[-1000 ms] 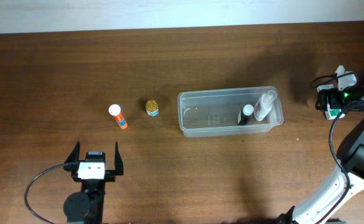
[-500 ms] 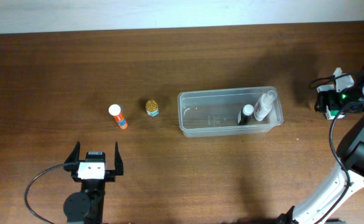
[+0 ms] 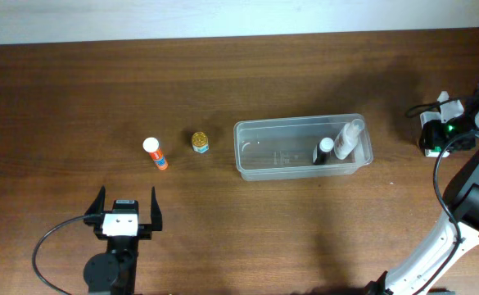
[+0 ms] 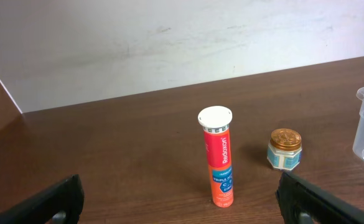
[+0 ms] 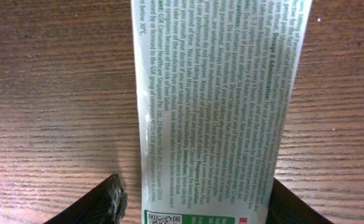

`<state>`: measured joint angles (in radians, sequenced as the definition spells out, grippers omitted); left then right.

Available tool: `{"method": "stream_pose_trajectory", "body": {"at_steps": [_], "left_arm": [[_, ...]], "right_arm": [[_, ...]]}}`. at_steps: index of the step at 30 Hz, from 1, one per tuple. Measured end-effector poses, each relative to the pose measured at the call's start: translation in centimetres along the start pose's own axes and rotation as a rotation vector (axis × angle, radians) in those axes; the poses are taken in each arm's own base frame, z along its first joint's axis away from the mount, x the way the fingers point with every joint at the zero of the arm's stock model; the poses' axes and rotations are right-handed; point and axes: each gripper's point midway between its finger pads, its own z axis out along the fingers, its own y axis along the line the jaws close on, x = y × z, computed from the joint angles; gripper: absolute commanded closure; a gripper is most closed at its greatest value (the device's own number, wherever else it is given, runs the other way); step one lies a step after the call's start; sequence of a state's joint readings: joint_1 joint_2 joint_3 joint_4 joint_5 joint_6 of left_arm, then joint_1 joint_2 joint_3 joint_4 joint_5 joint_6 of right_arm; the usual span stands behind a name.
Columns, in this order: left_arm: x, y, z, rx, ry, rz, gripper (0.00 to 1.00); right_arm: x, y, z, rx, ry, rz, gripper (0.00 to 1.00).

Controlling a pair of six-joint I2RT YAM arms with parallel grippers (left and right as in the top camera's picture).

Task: Pack container
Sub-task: 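Carry Panadol box with right gripper and place it in container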

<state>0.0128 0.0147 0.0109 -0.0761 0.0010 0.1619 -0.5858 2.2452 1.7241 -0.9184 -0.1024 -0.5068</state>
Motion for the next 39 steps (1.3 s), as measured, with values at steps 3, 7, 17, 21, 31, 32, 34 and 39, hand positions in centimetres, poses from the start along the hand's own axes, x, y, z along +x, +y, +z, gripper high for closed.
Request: {"method": "stream_pose_trajectory", "body": {"at_steps": [3,7,17,21,31,32,34,39], "left_arm": [[0.0,0.0,0.0,0.000,0.000,0.000,0.01],[0.0,0.0,0.0,0.000,0.000,0.000,0.01],[0.0,0.0,0.0,0.000,0.000,0.000,0.01],[0.0,0.0,0.0,0.000,0.000,0.000,0.01],[0.0,0.0,0.0,0.000,0.000,0.000,0.01],[0.0,0.0,0.0,0.000,0.000,0.000,0.01],[0.0,0.0,0.0,0.000,0.000,0.000,0.01],[0.0,0.0,0.0,0.000,0.000,0.000,0.01]], "right_arm": [[0.1,0.0,0.0,-0.002,0.002,0.042,0.62],[0.4,0.2,-0.3,-0.011,0.021,0.082,0.62],[-1.2,1.1,-3.7,-0.076,-0.002,0.127,0.58],[-3.3,2.7,-7.8,-0.174,-0.065,0.135,0.58],[-6.6,10.4,-21.6,-0.348,-0.221,0.033,0.57],[-6.9,11.6,-22.4,-0.351,-0.234,0.001,0.57],[-7.6,15.9,-24.4,-0.362,-0.269,-0.105,0.57],[-7.1,24.7,-26.8,-0.319,-0.281,-0.337,0.57]]}}
